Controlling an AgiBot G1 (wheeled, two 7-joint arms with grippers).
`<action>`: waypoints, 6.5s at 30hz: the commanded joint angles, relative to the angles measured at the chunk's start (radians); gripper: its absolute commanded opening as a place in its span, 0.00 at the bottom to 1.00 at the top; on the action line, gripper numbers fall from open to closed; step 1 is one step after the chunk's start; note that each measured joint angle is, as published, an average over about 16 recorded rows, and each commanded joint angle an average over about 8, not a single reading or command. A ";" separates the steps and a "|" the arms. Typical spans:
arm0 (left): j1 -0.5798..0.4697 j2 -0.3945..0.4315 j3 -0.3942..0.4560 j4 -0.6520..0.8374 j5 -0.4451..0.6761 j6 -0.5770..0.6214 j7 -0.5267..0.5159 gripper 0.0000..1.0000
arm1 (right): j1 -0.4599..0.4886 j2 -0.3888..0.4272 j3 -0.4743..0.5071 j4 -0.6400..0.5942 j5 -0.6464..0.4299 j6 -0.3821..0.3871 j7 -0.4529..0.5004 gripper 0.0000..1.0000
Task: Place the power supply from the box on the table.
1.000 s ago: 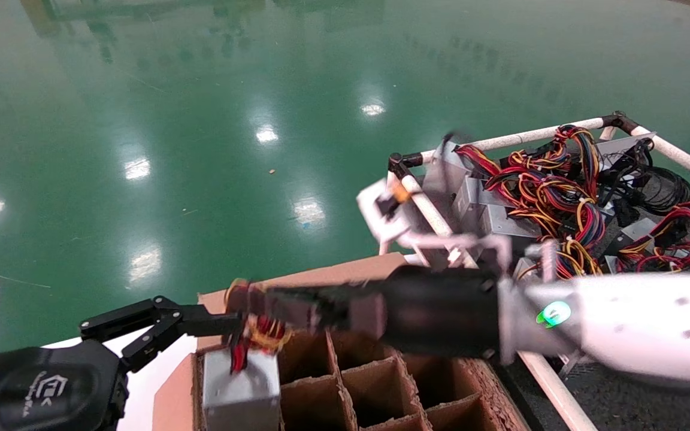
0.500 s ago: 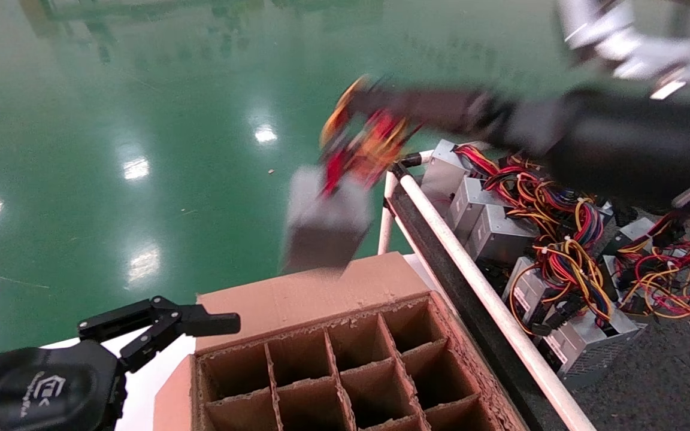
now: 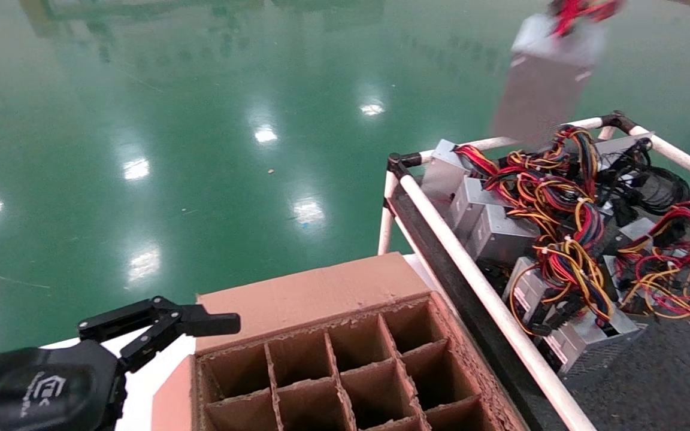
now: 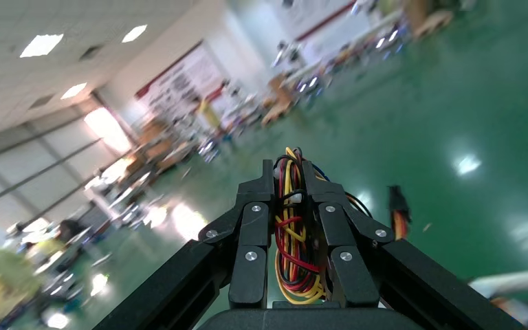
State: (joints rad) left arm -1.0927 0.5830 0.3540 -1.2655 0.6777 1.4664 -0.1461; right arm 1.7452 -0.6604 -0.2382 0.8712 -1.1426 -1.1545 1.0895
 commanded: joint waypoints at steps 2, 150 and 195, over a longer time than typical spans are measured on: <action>0.000 0.000 0.000 0.000 0.000 0.000 0.000 1.00 | 0.037 0.022 0.013 -0.078 -0.007 -0.009 -0.052 0.00; 0.000 -0.001 0.001 0.001 -0.001 -0.001 0.001 1.00 | -0.181 0.040 -0.003 -0.471 0.033 0.014 -0.813 1.00; 0.000 -0.001 0.002 0.001 -0.002 -0.001 0.001 1.00 | -0.682 0.049 -0.042 0.435 0.421 -0.350 -0.903 1.00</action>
State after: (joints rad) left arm -1.0929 0.5821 0.3556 -1.2642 0.6760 1.4652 -0.1448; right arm 1.0722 -0.6113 -0.2797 1.2891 -0.7280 -1.4976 0.1880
